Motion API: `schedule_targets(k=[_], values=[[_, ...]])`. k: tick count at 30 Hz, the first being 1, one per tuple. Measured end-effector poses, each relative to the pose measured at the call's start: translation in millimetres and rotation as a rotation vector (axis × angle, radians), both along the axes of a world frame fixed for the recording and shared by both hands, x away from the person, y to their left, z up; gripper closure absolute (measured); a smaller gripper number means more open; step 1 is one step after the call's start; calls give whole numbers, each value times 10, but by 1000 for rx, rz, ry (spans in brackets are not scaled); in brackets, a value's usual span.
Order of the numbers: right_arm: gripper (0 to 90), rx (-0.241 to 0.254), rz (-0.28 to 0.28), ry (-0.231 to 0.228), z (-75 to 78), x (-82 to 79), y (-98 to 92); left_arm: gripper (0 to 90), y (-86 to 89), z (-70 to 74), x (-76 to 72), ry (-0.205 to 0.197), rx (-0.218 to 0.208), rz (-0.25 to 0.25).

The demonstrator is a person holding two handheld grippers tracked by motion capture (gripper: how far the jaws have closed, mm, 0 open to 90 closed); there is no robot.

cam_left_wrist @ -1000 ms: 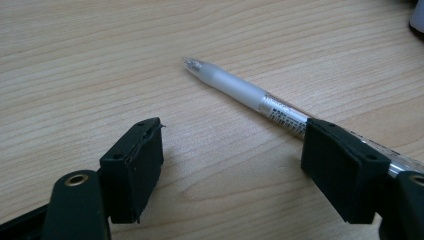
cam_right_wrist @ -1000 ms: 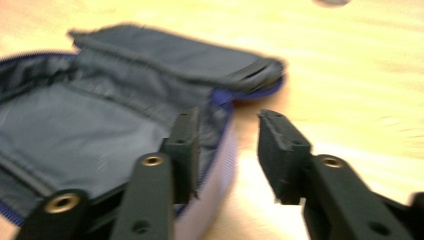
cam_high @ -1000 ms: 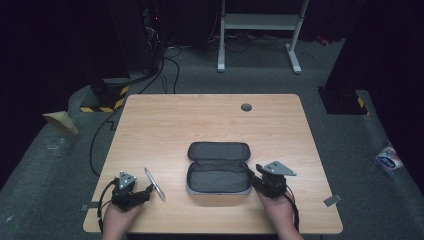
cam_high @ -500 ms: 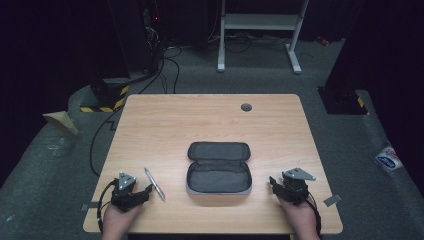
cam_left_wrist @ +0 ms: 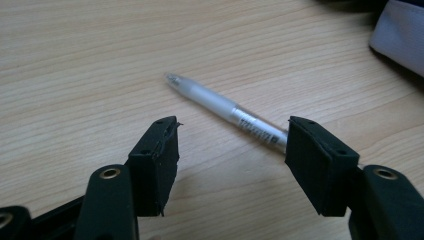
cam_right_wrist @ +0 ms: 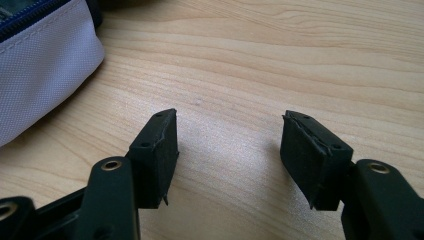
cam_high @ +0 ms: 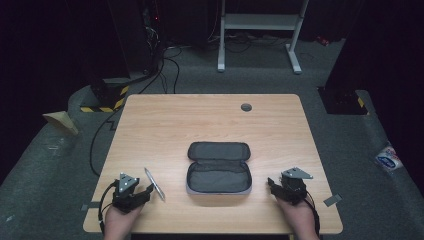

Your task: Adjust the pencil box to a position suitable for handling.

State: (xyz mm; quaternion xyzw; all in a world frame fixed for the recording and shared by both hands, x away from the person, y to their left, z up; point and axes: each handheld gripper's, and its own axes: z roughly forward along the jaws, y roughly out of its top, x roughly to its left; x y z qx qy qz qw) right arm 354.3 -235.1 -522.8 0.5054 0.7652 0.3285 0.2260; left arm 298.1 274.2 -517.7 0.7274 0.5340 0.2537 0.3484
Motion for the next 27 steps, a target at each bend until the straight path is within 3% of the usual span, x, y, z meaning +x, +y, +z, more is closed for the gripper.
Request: schedule_targets(k=[10, 16, 19, 23, 27], values=[[396, -1, -2, -1, -1, 1, 6, 366, -181, 39, 10, 4, -18, 9], [398, -5, 6, -3, -1, -18, 11, 346, -273, 12, 98, 32, -20, 39], [399, -8, 10, -8, -2, -21, 15, 344, -317, -20, 141, 43, 19, 70], [399, -15, 9, -11, -1, -24, 22, 356, -310, -35, 168, 53, 39, 84], [400, -23, 2, -15, 0, -36, 35, 394, -297, -59, 182, 74, 24, 88]])
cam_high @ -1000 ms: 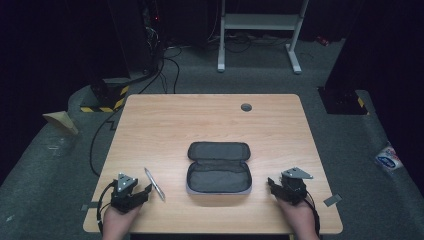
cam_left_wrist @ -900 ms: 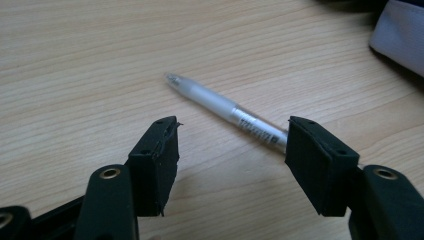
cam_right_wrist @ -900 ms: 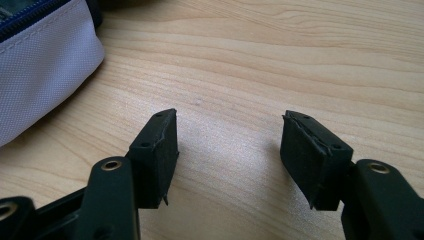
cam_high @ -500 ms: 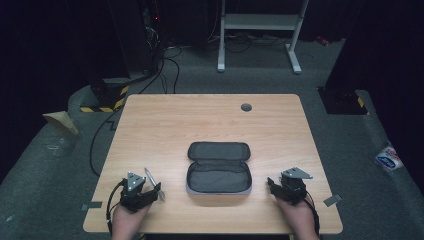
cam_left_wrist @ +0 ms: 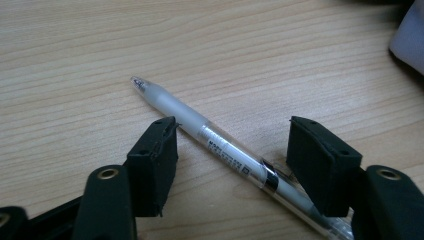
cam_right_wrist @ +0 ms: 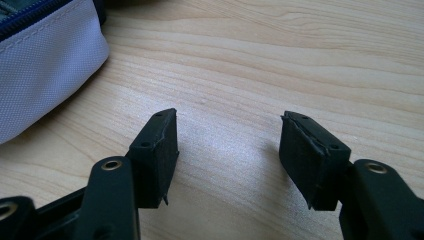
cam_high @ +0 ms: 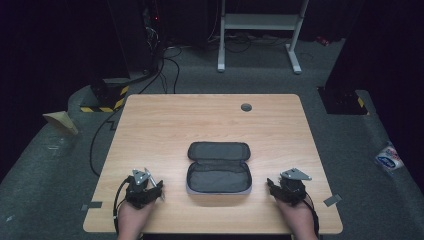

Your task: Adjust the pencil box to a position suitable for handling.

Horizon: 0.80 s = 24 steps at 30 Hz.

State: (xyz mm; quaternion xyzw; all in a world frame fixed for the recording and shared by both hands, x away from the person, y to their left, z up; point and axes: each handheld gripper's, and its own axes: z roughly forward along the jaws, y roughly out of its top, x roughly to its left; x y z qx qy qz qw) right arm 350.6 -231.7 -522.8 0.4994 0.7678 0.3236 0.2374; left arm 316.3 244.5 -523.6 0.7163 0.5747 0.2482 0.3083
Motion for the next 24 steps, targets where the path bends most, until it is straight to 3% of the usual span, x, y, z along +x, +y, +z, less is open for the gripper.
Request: schedule_targets(k=[9, 14, 24], values=[[402, -7, 1, -6, 0, -7, 7, 534, 5, 13, 10, -4, 2, -1], [402, -6, 1, -4, 0, -5, 4, 564, 13, 14, 11, -5, 2, -1], [402, -1, 0, -3, -1, -5, 3, 689, 5, 28, -3, -2, 19, -54]])
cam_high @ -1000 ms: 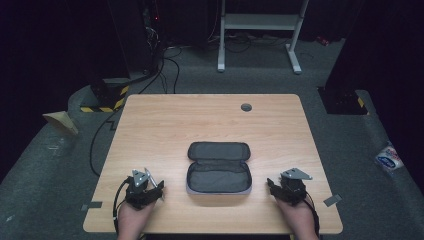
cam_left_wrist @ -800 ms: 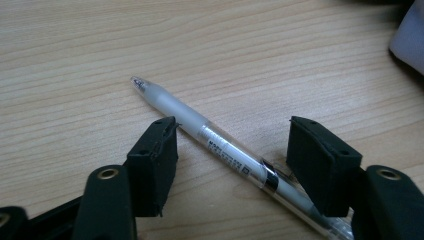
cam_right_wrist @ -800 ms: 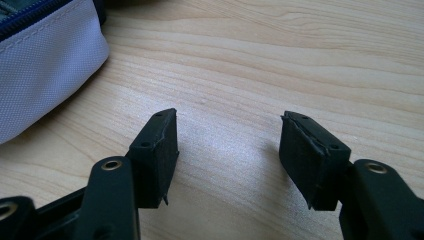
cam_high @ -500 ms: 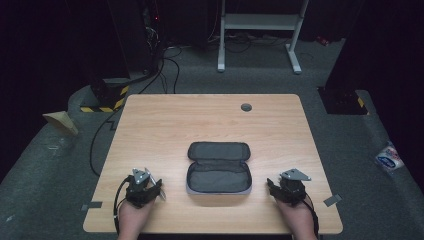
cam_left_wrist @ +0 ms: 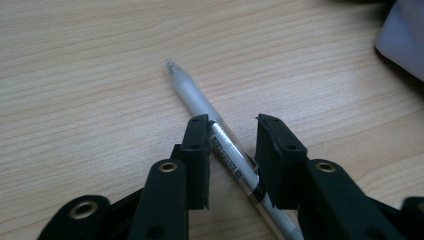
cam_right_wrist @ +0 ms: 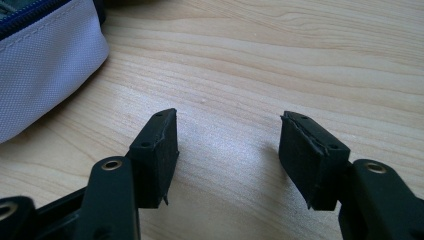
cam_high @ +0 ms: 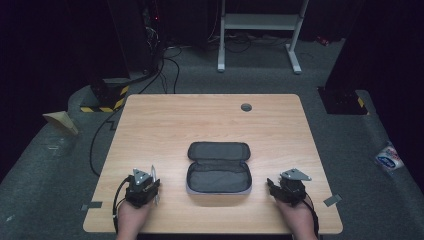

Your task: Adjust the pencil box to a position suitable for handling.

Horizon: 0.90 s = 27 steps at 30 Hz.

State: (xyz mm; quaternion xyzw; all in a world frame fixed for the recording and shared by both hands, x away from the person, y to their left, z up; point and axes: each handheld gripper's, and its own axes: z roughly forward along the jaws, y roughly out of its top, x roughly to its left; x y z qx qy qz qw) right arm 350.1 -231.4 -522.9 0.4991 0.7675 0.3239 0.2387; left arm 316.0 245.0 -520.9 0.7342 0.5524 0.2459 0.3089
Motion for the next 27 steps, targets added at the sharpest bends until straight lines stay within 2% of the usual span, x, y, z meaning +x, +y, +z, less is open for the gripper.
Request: schedule_targets(k=[6, 9, 13, 14, 19, 22, 27], values=[[402, -2, 4, 1, 1, 0, -3, 781, 31, 7, -22, 4, 4, -57], [402, 0, 3, 2, 1, -1, -2, 782, 35, 18, -31, -3, 26, -76], [402, 3, 1, 2, 0, 0, -2, 670, 60, 44, -38, -24, 36, -85], [402, 3, 1, 2, 0, 0, -3, 678, 80, 32, -43, -26, 23, -90], [402, 4, 1, 2, 0, 1, -4, 675, 102, 5, -37, -10, 19, -103], [402, 3, 1, 2, 0, 1, -3, 678, 95, -3, -32, -3, -3, -108], [403, 0, 3, 2, 1, -1, -2, 737, 101, -4, -19, -2, -9, -121]])
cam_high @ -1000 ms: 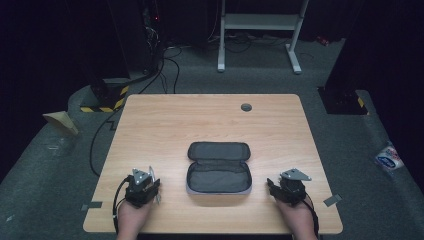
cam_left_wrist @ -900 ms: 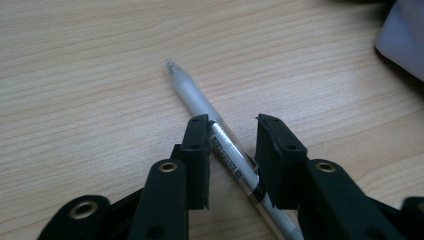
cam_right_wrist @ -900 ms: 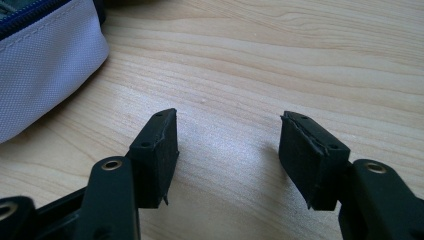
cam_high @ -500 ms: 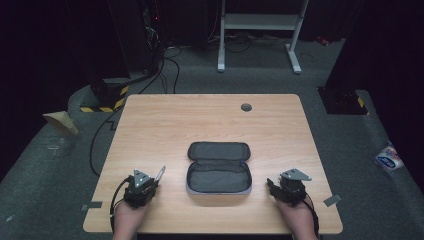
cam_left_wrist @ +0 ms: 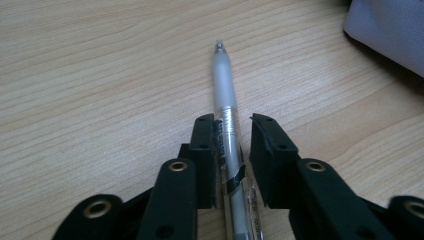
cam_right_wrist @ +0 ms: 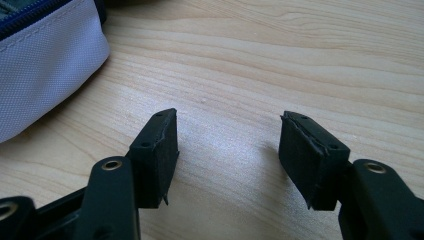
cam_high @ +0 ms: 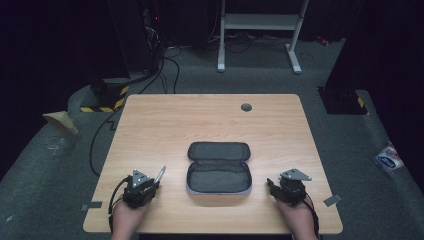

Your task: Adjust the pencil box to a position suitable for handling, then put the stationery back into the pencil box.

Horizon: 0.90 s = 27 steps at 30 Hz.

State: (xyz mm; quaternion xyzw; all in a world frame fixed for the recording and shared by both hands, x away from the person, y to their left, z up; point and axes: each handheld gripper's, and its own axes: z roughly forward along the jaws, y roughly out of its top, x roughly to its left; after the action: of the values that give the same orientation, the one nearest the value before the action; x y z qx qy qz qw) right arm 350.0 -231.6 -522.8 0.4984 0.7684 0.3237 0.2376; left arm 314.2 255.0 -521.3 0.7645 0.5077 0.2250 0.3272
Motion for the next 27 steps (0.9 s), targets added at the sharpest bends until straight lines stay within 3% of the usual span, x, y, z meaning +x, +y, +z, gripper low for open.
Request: schedule_targets(k=[5, 27], values=[[403, -3, 1, -2, 0, 0, 1, 784, 28, -13, 0, -5, -23, 8], [404, -6, 2, -5, 0, -3, 5, 792, 28, 28, -24, -50, -25, -16]])
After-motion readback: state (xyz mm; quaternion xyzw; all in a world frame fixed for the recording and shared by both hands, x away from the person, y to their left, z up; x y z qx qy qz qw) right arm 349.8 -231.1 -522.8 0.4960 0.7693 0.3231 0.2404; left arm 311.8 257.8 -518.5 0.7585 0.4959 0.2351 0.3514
